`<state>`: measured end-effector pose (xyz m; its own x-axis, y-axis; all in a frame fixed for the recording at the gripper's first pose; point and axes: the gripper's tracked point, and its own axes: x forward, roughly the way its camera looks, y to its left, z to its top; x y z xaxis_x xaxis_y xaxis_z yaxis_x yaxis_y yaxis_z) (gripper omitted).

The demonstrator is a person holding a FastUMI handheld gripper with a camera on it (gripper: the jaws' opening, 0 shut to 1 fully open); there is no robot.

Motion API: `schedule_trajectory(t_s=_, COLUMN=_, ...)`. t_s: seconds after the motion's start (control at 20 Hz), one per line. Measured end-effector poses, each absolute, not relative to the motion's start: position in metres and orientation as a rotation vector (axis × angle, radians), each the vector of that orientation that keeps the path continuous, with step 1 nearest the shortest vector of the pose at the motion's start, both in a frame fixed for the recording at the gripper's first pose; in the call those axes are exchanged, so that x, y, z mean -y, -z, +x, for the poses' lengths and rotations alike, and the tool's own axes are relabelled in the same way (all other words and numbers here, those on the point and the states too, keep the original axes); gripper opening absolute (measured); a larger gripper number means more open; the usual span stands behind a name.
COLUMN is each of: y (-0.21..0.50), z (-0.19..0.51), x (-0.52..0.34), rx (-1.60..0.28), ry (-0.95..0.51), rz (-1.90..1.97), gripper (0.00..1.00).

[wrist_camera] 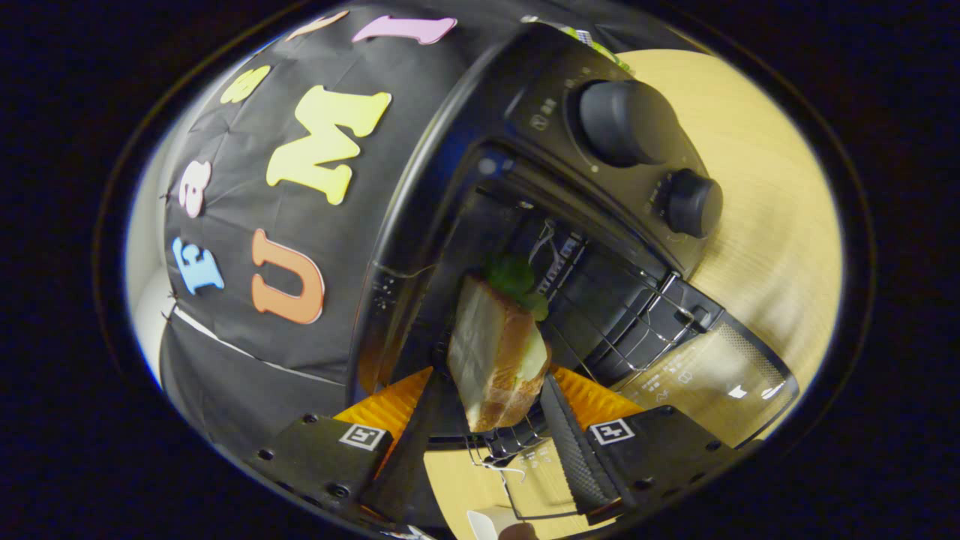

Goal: Open the toaster oven, put the food inside, and close the toaster oven door.

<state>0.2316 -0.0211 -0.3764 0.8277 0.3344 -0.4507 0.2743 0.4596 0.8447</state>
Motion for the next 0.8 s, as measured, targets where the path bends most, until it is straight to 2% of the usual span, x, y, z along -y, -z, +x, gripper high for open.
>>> schedule_trajectory(t_s=0.15, y=0.378, z=0.223, x=0.018, rx=-0.689, ry=0.005, rz=1.057, gripper=0.91)
schedule_trajectory(t_s=0.35, y=0.365, z=0.207, x=0.012, rx=-0.720, ry=0.027, rz=0.981, gripper=0.91)
schedule_trajectory(t_s=0.45, y=0.358, z=0.196, x=0.009, rx=-0.731, ry=0.025, rz=0.948, gripper=1.00)
schedule_trajectory(t_s=0.8, y=0.292, z=0.139, x=0.015, rx=-0.662, ry=0.011, rz=0.615, gripper=1.00)
